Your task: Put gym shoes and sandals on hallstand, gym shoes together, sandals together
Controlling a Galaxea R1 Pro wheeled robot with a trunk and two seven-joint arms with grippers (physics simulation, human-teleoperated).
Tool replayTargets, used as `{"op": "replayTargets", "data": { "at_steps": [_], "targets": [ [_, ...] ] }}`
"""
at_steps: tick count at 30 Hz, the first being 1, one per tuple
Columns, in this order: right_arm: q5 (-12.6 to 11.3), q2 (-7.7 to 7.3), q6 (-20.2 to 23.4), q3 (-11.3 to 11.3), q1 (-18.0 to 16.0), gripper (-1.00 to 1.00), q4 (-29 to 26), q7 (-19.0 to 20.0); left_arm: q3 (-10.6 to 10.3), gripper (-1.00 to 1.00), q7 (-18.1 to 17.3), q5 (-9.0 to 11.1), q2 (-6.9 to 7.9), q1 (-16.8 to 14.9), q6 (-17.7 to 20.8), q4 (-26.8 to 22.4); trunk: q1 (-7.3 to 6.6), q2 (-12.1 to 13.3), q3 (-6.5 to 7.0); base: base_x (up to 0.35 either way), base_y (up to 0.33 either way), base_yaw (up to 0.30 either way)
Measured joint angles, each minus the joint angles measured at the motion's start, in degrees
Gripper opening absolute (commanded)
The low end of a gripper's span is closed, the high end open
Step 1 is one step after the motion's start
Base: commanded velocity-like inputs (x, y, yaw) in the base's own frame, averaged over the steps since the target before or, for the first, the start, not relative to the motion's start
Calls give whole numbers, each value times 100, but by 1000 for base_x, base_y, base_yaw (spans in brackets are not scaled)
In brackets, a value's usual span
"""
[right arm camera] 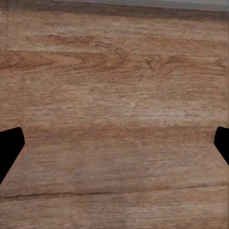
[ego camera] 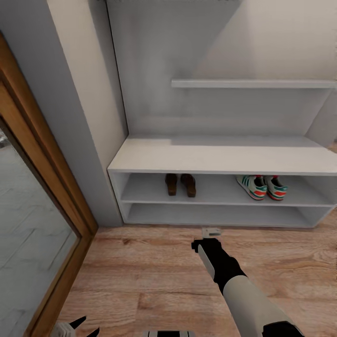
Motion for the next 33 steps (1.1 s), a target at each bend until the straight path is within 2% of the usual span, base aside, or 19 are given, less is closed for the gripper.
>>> {"op": "replayTargets", "data": {
  "at_steps": [7,22,23,28,29,33],
  "targets": [
    [0,0,-5,0,2,100,7,6,7,100,0,5,0,0,0,-17,-3,0,0,-174,0,0],
    [-12,0,-30,9,9,100,7,-1,29,100,3,3,0,0,0,-31,-4,0,2,-9,0,-5],
    [-19,0,-259,13,9,100,203,7,35,100,6,13,8,0,0,-33,-3,0,2,0,0,0],
    [-16,0,-482,14,9,100,432,16,35,100,8,12,9,0,1,-34,-12,3,68,0,0,0],
    [-24,0,-774,6,11,100,836,24,35,100,8,10,9,0,7,-34,-14,5,89,0,0,0],
    [-17,0,-972,7,9,100,1096,26,32,100,9,5,9,0,8,-34,-101,164,162,0,0,0]
  ]
}}
